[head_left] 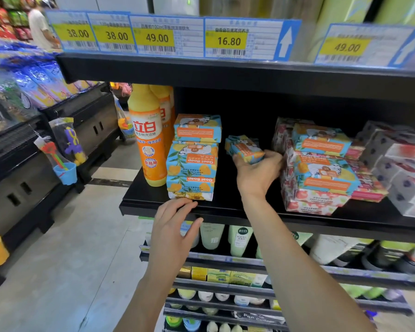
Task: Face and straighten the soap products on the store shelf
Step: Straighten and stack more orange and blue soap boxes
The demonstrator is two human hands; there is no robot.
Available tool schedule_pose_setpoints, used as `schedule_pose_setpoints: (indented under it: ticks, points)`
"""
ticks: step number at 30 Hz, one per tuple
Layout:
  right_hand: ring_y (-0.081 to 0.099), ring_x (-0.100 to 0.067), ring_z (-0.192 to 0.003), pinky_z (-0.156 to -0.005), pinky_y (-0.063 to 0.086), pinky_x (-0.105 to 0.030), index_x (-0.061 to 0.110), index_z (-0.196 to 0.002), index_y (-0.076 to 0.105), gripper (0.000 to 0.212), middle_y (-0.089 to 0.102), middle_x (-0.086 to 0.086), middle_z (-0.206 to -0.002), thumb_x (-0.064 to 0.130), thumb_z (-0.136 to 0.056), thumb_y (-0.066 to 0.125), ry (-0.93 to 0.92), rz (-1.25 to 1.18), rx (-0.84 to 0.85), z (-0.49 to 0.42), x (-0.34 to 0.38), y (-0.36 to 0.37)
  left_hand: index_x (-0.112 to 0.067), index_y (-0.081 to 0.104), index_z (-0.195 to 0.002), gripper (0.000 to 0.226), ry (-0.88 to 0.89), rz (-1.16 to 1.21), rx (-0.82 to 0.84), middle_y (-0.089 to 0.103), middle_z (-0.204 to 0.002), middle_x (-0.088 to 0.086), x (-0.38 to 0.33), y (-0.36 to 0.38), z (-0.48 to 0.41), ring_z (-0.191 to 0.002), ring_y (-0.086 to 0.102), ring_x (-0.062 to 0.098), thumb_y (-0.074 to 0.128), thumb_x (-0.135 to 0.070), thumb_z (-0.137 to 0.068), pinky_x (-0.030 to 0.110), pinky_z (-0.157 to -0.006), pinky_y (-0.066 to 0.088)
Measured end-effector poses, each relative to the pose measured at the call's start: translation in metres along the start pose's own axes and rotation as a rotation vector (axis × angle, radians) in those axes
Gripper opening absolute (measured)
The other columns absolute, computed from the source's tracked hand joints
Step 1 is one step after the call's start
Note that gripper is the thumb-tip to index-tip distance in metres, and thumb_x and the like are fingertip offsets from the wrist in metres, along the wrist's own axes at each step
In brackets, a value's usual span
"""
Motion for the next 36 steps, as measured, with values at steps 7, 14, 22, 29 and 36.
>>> schedule_pose_setpoints:
  ticks: [7,14,22,29,36]
  points:
    - [0.057,-0.028,-0.111,-0.096,0.052,-0.046,0.022,-0.106,0.045,0.069,0.051,-0.002,-0.114,0.02,-0.061,0.098,-0.019,-0.019,-0.004,0.044,0.002,-0.026,-0.012,0.073,-0.121,0.035,0.01,-0.003,-0.013,0.066,-0.122,-0.002,-0.002,-0.002,0.001,-0.12,0.051,0.014,0.078,-0.022,-0.087,0.03,-0.104,0.043]
    - [0.057,-0.023,-0.113,-0.096,0.054,-0.042,0.026,-0.113,0.043,0.073,0.051,-0.001,-0.117,0.026,-0.065,0.097,-0.055,-0.044,0.013,0.088,0.011,-0.062,-0.008,0.073,-0.119,0.035,0.022,-0.027,-0.023,0.068,-0.12,0.003,-0.008,-0.005,0.001,-0.118,0.051,0.017,0.081,-0.016,-0.085,0.027,-0.103,0.04]
    - [0.063,0.002,-0.108,-0.093,0.057,-0.03,0.025,-0.125,0.053,0.07,0.061,0.005,-0.123,0.013,-0.07,0.094,0.014,-0.225,0.205,0.119,0.007,-0.103,-0.022,0.072,-0.118,0.025,-0.166,0.347,0.017,0.069,-0.115,-0.011,-0.023,-0.026,0.0,-0.11,0.06,0.0,0.072,-0.017,-0.093,0.009,-0.097,0.044]
    - [0.064,-0.015,-0.12,-0.099,0.056,-0.035,0.022,-0.131,0.058,0.072,0.067,0.002,-0.126,-0.001,-0.07,0.09,-0.06,-0.272,0.425,0.126,0.006,-0.109,-0.014,0.062,-0.135,0.053,-0.549,0.957,0.391,0.076,-0.117,0.001,-0.047,0.012,0.012,-0.111,0.071,0.017,0.063,-0.045,-0.092,0.042,-0.101,0.055]
    - [0.06,-0.016,-0.127,-0.103,0.052,-0.029,0.024,-0.138,0.055,0.072,0.063,-0.003,-0.134,-0.005,-0.079,0.083,-0.085,-0.301,0.568,0.129,0.004,-0.109,-0.004,0.063,-0.131,0.043,-0.622,1.115,0.424,0.077,-0.115,0.008,-0.059,0.028,0.019,-0.11,0.072,0.02,0.064,-0.025,-0.093,0.033,-0.096,0.058]
Point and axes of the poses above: each hand's wrist, its own z-axis away from the middle knuckle, its own y-axis out of the palm, x = y × z, the point moved 10 cm from there along -z, towards the middle knuckle
